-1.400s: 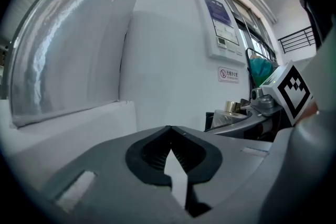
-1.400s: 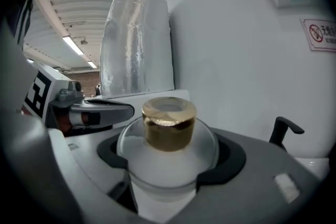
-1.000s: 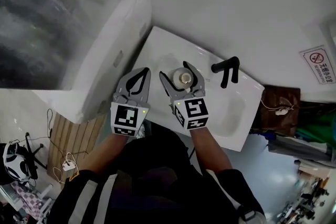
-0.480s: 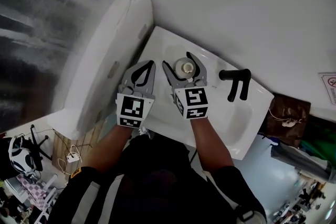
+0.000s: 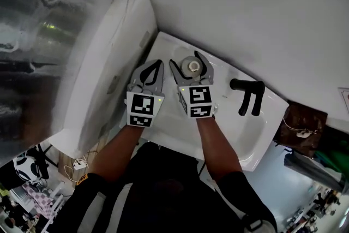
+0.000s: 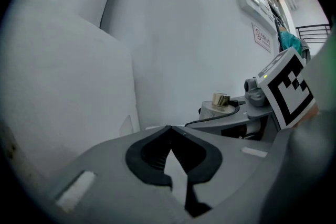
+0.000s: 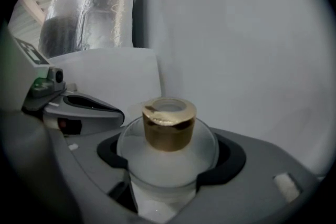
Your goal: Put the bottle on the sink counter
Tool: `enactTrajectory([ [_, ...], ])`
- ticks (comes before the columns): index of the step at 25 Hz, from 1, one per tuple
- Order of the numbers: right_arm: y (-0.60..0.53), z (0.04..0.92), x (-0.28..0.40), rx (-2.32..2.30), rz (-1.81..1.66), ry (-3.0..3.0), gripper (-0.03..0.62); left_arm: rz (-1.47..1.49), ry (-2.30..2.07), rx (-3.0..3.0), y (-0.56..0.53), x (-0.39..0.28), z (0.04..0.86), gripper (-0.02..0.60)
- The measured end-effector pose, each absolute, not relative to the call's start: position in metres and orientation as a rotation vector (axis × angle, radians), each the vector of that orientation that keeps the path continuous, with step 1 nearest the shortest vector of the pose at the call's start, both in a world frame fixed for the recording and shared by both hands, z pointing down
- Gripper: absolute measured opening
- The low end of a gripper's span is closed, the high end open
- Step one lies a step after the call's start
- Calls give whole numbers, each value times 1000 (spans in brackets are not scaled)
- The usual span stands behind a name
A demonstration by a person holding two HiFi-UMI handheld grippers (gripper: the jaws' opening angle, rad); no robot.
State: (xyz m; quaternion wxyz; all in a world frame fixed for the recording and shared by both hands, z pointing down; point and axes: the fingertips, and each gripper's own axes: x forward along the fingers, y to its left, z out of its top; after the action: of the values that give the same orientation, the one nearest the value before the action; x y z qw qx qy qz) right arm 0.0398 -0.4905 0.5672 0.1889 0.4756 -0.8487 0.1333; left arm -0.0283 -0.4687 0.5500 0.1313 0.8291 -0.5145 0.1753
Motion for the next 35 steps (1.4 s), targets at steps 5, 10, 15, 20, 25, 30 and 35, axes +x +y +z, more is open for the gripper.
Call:
enactTrajectory([
  [5,-497,580,43,1332,375,-2355,342,513,-1491,2383,-479,-27,562,2],
  [10,-503,586,41,1326,378,-2356,342,530,-1479,2375,-482,-24,572,2],
  [15,-506,594,43,1326,369,-2343,342,521,-1476,2370,-483,-22,575,2],
  [20,-508,601,45,1327,366,-2330,342,513,-1476,2359,-488,-22,577,2],
  [25,-511,602,42,1324,322,-2327,344,494,-1476,2352,-493,-22,579,2],
  [30,-513,604,40,1315,251,-2326,348,480,-1466,2357,-496,-21,582,2],
  [35,-514,604,40,1320,226,-2324,351,485,-1463,2350,-495,-23,585,2],
])
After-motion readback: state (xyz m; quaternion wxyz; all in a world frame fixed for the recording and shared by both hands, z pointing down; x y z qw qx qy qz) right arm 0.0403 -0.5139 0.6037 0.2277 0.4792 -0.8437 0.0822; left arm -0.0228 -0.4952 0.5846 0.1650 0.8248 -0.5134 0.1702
